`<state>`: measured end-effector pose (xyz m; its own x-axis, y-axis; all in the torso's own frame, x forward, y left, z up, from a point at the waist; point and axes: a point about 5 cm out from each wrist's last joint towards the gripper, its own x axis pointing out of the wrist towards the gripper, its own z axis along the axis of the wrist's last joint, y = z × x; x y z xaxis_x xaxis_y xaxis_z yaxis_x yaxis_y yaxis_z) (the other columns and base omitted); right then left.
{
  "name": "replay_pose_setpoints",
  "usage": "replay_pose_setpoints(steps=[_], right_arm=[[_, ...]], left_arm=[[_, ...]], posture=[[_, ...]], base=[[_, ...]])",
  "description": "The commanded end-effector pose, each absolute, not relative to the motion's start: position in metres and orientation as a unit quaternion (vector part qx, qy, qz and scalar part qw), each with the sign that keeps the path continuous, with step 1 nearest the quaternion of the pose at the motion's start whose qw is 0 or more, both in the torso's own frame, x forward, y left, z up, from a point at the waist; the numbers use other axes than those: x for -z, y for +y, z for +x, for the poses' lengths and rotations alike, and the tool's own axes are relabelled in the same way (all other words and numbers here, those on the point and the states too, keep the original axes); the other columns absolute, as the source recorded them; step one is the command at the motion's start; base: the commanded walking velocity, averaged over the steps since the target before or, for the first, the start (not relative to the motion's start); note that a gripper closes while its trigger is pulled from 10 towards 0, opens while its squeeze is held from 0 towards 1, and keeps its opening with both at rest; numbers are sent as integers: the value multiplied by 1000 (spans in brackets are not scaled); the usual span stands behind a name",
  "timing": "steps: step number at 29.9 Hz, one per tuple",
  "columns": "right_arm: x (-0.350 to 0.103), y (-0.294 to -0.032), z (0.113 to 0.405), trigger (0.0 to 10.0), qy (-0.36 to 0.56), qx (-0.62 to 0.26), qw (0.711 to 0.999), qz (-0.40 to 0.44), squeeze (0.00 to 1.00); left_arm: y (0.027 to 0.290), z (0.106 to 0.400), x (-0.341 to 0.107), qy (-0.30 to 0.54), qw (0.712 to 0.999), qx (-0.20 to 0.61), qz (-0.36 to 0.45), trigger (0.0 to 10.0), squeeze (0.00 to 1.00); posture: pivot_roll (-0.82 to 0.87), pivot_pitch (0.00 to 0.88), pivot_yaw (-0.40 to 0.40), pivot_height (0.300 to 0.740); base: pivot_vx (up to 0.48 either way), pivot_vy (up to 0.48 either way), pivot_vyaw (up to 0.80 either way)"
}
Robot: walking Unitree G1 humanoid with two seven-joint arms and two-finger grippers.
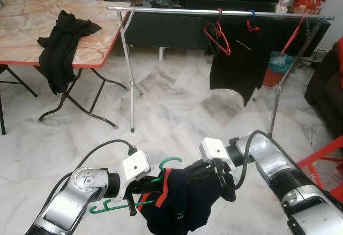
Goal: Hang hanger
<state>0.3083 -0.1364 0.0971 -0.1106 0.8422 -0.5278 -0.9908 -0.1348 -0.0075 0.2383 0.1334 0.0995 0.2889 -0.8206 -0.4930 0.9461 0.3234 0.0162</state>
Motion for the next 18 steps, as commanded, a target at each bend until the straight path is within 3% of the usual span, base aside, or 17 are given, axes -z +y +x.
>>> replay_pose_setpoints(steps=[1,18], right_arm=[[-108,-130,311,0,144,-729,639,-199,0],[-111,-131,312,0,146,-731,636,-200,0]], left_arm=[[134,236,-98,205,784,565,156,0,0],[149,234,-78,248,771,544,219,0,0]], posture=[[93,0,-73,740],[90,0,-76,740]], base=[[0,0,0],[0,0,0]])
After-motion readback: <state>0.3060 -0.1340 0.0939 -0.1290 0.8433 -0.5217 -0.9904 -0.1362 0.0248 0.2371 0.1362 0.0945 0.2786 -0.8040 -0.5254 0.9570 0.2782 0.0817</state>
